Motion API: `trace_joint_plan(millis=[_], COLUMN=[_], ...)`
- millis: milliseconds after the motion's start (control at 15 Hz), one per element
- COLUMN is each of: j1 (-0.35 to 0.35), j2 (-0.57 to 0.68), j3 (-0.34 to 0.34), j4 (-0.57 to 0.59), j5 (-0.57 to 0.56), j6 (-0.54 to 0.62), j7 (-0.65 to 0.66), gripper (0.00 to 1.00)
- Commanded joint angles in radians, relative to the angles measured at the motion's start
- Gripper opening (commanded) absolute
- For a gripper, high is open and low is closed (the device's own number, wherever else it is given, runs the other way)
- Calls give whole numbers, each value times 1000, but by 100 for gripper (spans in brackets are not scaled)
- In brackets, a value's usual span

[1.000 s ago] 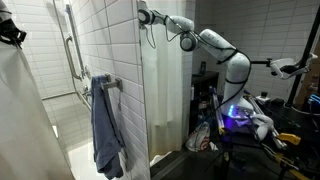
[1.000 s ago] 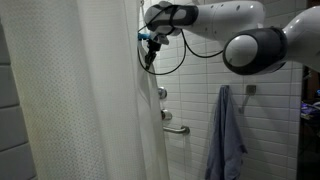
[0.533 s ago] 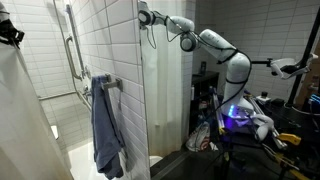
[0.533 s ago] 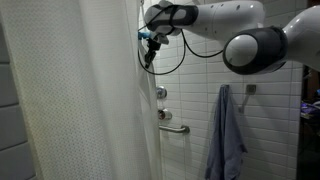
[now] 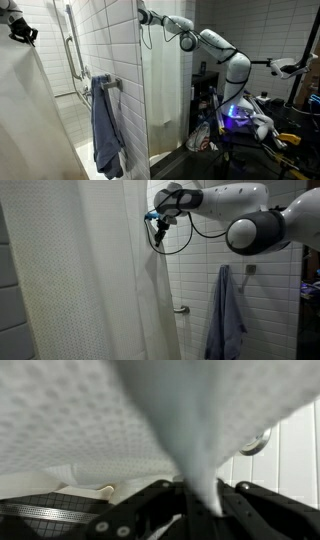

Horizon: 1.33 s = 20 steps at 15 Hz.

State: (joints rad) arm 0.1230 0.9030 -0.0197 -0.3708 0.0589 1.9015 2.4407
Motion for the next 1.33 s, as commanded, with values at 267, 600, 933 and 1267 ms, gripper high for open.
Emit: trace_joint_plan(millis=[267,600,933,1267], j1=[-38,-53,-67,-61], j2=[-24,-24,-24,-20], j3=[-36,-61,-81,-100], j4=[-10,-8,-8,-8], j5=[-24,-38,-52,-68], j6=[38,49,51,51], j7=[101,103,120,159], gripper=[1,1,1,1])
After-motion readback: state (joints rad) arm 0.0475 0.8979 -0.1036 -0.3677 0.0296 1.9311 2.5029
